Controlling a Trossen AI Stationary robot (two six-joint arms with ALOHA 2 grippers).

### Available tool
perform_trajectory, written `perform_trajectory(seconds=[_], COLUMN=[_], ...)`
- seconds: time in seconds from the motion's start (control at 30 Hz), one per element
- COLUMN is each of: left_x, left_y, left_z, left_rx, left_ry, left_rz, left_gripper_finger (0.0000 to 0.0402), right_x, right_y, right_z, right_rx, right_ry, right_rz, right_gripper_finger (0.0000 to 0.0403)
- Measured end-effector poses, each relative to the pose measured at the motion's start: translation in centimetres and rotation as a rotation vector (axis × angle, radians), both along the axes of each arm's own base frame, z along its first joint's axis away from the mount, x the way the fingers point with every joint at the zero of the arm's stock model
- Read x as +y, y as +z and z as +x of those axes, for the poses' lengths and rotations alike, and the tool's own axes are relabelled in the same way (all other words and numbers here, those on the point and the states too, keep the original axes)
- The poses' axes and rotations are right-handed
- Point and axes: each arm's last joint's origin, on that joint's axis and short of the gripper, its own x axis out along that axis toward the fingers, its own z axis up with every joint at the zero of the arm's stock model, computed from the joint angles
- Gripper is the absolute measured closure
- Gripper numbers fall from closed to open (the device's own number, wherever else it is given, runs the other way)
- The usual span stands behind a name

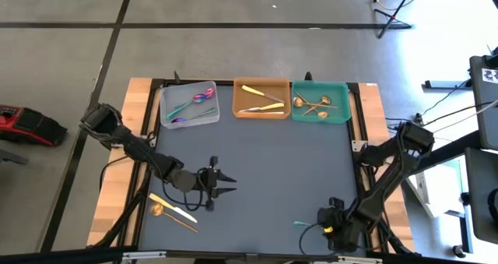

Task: Sort silverware by color (type)
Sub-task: Put the iridescent blue spoon into the transparent bin

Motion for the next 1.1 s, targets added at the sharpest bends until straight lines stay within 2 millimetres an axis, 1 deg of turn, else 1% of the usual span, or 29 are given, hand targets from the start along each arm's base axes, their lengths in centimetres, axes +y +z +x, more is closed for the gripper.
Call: perform_trajectory(seconds=[0.13, 0.23, 0.33, 0.43, 0.47, 0.5, 0.6, 0.7, 0.77, 0.87, 0.93, 1.0, 1.1], left_x=[0.0, 0.0, 0.1, 0.2, 0.2, 0.2, 0.5, 0.7, 1.0, 1.6, 2.2, 2.8, 4.0], left_y=[0.0, 0.0, 0.0, 0.0, 0.0, 0.0, 0.0, 0.0, 0.0, 0.2, 0.2, 0.2, 0.1], left_z=[0.0, 0.0, 0.0, 0.1, 0.1, 0.1, 0.2, 0.3, 0.5, 0.8, 1.0, 1.3, 1.8], left_rx=[0.0, 0.0, 0.0, 0.001, 0.001, 0.001, 0.003, 0.002, -0.002, -0.019, -0.017, -0.016, -0.001], left_ry=[0.001, 0.002, 0.003, 0.003, 0.003, 0.005, 0.013, 0.036, 0.044, 0.081, 0.105, 0.127, 0.133], left_rz=[-0.002, -0.002, 0.001, 0.015, 0.021, 0.023, 0.004, -0.054, -0.028, 0.039, 0.046, 0.051, 0.045], left_gripper_finger=[0.029, 0.029, 0.029, 0.029, 0.029, 0.029, 0.029, 0.029, 0.029, 0.029, 0.0289, 0.0285, 0.0264], right_x=[0.2, 0.3, 0.2, 0.1, 0.0, 0.0, -0.3, -0.6, -0.9, -1.7, -2.5, -3.7, -6.0], right_y=[-1.0, -1.4, -1.5, -1.4, -1.4, -1.4, -1.3, -0.7, 0.0, 1.0, 1.5, 1.9, 2.3], right_z=[0.1, 0.1, 0.2, 0.2, 0.3, 0.4, 0.9, 2.2, 3.4, 5.4, 6.8, 8.3, 10.5], right_rx=[0.009, 0.002, -0.026, -0.052, -0.057, -0.061, -0.087, -0.195, -0.259, -0.333, -0.368, -0.393, -0.413], right_ry=[0.002, 0.014, 0.065, 0.104, 0.111, 0.123, 0.113, 0.144, 0.174, 0.211, 0.242, 0.257, 0.258], right_rz=[-0.031, -0.06, -0.096, -0.121, -0.126, -0.132, -0.142, -0.231, -0.303, -0.384, -0.455, -0.548, -0.656], right_gripper_finger=[0.0223, 0.0254, 0.0303, 0.0367, 0.0384, 0.0392, 0.0385, 0.0394, 0.0399, 0.0393, 0.0394, 0.0399, 0.0399])
